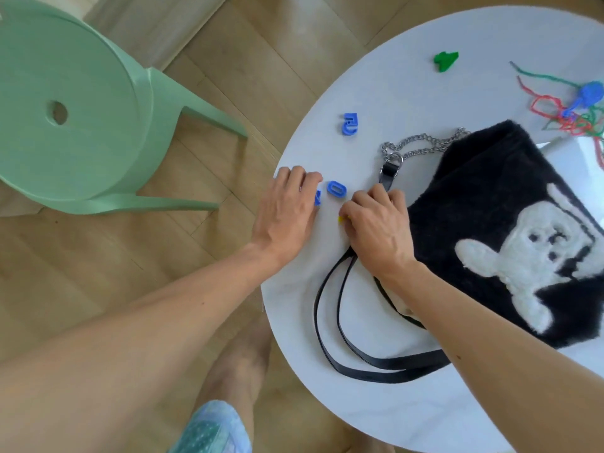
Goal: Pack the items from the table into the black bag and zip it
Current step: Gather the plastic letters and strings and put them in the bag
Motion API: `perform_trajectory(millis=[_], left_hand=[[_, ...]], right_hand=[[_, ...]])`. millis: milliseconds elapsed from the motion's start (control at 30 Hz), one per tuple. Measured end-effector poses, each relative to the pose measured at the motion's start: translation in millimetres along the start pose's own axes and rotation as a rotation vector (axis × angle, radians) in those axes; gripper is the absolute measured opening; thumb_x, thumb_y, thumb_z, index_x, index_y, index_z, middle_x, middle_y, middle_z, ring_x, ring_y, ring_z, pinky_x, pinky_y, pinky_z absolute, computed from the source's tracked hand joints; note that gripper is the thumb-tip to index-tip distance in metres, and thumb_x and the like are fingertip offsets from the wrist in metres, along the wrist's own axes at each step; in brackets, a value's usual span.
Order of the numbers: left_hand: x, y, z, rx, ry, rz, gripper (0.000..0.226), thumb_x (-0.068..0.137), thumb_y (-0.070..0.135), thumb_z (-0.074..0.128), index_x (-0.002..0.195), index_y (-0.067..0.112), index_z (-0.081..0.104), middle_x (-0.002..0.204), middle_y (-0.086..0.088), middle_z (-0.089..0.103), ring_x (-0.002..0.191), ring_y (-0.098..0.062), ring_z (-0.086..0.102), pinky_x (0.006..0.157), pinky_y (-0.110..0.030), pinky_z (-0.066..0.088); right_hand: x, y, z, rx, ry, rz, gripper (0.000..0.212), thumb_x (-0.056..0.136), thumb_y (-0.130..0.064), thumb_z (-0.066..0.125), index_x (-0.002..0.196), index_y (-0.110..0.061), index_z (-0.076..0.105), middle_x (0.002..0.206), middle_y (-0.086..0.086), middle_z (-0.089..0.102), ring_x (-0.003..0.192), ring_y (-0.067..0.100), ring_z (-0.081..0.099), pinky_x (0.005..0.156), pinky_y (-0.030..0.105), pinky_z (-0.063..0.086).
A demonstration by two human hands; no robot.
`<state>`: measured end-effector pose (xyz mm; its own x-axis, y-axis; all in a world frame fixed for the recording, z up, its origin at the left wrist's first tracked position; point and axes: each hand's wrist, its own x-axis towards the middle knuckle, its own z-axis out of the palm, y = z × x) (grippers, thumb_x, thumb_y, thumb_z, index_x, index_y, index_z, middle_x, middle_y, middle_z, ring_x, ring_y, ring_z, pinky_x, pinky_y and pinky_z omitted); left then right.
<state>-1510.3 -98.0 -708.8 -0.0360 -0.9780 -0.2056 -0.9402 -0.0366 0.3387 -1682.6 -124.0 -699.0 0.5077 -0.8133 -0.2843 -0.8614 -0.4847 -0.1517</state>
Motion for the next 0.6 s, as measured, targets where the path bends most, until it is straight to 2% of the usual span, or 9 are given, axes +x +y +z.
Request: perform_trajectory(millis=[100,200,267,333,433,500,600], left_hand=[[7,-8,-1,-0.006,-0.069,0.036,0.032,0.086,0.008,0.065,0.117,0.009,0.059,0.105,-0.011,0.056,0.093,-0.031,0.053,0.073,-0.043,0.047],[11,-9,1,-0.118,-0.126,0.030,0.026,0.087,0.008,0.065,0.112,0.006,0.059,0.108,-0.013,0.053,0.094,-0.031,0.052,0.068,-0.046,0.049],[10,-10,3,-0.170,-0.128,0.036,0.023,0.087,0.005,0.066,0.109,0.004,0.059,0.109,-0.015,0.051,0.091,-0.030,0.052,0.065,-0.047,0.050],[9,-11,4,-0.184,-0.116,0.042,0.021,0.087,0.003,0.067,0.106,0.003,0.060,0.111,-0.015,0.050,0.089,-0.029,0.051,0.065,-0.047,0.051],[12,-11,2,-0.213,-0.111,0.047,0.019,0.087,0.002,0.067,0.105,0.002,0.061,0.110,-0.015,0.053,0.089,-0.029,0.053,0.070,-0.046,0.050],[18,-12,-1,-0.273,-0.112,0.032,0.021,0.088,0.005,0.068,0.108,0.002,0.063,0.109,-0.014,0.055,0.090,-0.029,0.056,0.077,-0.042,0.050],[26,-10,-6,-0.505,-0.091,-0.157,0.022,0.091,0.015,0.067,0.111,0.006,0.065,0.107,-0.010,0.059,0.090,-0.019,0.058,0.083,-0.025,0.046]], right_hand=[[9,1,-5,0.088,0.085,0.035,0.011,0.092,-0.023,0.059,0.089,-0.017,0.067,0.090,0.001,0.061,0.089,0.029,0.053,0.078,0.039,0.036],[23,-5,-10,0.208,0.144,0.029,0.007,0.090,-0.020,0.065,0.093,-0.015,0.068,0.105,0.004,0.062,0.094,0.029,0.054,0.078,0.041,0.040],[32,-9,-10,0.247,0.105,0.015,0.007,0.090,-0.016,0.066,0.094,-0.012,0.069,0.113,0.006,0.062,0.098,0.030,0.056,0.080,0.042,0.043],[36,-11,-7,0.258,0.044,-0.001,0.007,0.091,-0.010,0.063,0.095,-0.008,0.067,0.114,0.009,0.062,0.096,0.032,0.057,0.079,0.043,0.046],[38,-11,-4,0.237,-0.019,-0.012,0.005,0.092,-0.004,0.058,0.093,-0.005,0.062,0.107,0.010,0.058,0.093,0.031,0.053,0.063,0.042,0.048],[38,-11,-4,0.274,-0.042,0.006,0.004,0.092,-0.003,0.057,0.093,-0.005,0.061,0.107,0.010,0.056,0.095,0.030,0.050,0.057,0.042,0.050],[40,-8,-5,0.417,-0.037,0.057,0.005,0.091,-0.005,0.059,0.095,-0.003,0.061,0.105,0.012,0.053,0.097,0.030,0.050,0.066,0.047,0.052]])
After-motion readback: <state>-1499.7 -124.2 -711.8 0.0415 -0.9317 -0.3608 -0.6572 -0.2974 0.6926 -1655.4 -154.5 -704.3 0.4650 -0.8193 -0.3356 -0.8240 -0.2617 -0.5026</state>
